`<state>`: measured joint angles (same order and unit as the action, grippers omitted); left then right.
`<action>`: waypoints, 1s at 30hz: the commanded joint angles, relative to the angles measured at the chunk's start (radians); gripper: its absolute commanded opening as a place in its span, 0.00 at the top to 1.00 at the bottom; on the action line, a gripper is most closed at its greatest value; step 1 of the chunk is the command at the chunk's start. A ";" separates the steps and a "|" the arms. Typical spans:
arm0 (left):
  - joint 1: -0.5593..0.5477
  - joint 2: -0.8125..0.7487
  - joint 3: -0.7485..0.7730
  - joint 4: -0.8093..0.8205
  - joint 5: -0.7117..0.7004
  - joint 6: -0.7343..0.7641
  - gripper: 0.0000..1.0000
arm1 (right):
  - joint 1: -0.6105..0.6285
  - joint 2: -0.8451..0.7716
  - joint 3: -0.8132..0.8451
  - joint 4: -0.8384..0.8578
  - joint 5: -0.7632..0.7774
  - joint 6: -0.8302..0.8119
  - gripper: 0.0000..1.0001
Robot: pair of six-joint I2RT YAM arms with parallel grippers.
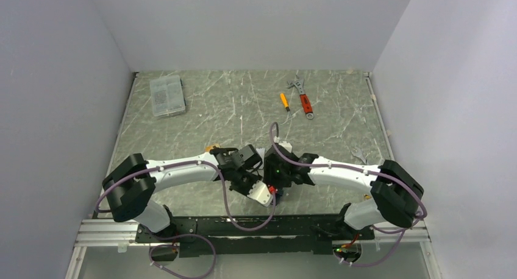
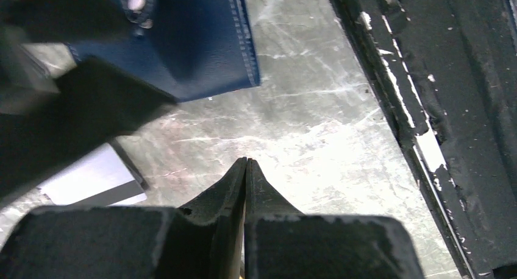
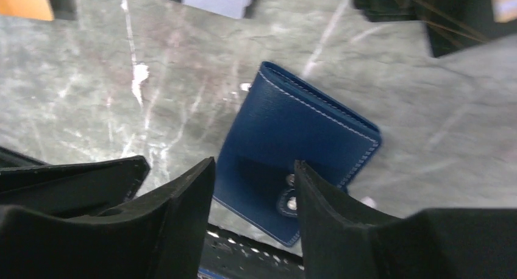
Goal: Put the credit cards into the card holder
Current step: Close the card holder at the center of the board.
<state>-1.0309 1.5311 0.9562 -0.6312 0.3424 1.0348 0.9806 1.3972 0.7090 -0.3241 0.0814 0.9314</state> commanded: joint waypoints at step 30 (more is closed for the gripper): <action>-0.106 0.000 -0.134 0.283 -0.105 0.131 0.93 | -0.290 0.012 0.007 -0.109 -0.338 -0.074 0.46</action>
<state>-1.1278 1.5494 0.8284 -0.3519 0.2203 1.1893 0.6994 1.3632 0.6926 -0.5823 -0.1684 0.8803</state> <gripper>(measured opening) 0.077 0.553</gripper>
